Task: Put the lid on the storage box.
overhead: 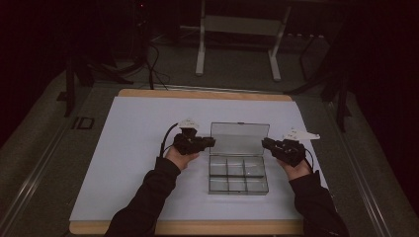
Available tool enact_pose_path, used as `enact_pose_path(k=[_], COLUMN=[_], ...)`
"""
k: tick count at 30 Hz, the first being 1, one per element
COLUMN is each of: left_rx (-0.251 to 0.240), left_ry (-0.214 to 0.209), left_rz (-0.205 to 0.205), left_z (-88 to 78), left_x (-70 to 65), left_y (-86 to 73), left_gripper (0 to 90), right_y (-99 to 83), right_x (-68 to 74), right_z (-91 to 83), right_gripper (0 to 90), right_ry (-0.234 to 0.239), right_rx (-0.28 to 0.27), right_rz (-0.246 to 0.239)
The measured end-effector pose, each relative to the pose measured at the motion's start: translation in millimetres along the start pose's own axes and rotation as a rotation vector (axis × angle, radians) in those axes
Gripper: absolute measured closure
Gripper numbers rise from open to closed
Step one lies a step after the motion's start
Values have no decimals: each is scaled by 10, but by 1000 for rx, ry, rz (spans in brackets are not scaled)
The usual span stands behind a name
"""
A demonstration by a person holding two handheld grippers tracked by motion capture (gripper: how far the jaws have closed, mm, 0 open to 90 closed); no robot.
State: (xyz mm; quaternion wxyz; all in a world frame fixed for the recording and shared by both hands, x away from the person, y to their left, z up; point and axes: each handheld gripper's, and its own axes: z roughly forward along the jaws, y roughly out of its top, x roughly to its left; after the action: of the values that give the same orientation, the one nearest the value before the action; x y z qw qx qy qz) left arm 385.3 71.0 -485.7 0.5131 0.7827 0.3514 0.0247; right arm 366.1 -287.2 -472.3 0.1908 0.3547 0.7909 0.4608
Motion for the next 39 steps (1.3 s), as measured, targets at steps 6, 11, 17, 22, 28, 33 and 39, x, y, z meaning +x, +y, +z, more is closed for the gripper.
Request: enact_pose_path(k=[6, 11, 17, 22, 28, 33, 39], left_rx=[2, 3, 0, 12, 15, 14, 22], left_ry=[6, 17, 7, 21, 31, 31, 29], left_rz=[34, 59, 65, 100, 129, 134, 149], left_z=[-41, -89, -150, -173, -195, -208, -223], left_x=[-59, -100, -131, -192, -247, -270, -293], left_y=[-14, -29, -82, -105, -145, -173, -197], left_gripper=[800, 798, 815, 815, 814, 814, 816], right_y=[-31, -60, -114, -177, -265, -311, -344], right_x=[14, 34, 77, 97, 100, 94, 174], right_z=[-73, -124, -183, -219, -272, -300, -290], right_gripper=[815, 820, 818, 826, 828, 835, 842], right_ry=[24, 35, 41, 49, 77, 99, 138], right_rx=[-13, -23, -35, -27, -37, -33, -17], right_rz=[-2, -12, -35, -47, -47, -55, -111])
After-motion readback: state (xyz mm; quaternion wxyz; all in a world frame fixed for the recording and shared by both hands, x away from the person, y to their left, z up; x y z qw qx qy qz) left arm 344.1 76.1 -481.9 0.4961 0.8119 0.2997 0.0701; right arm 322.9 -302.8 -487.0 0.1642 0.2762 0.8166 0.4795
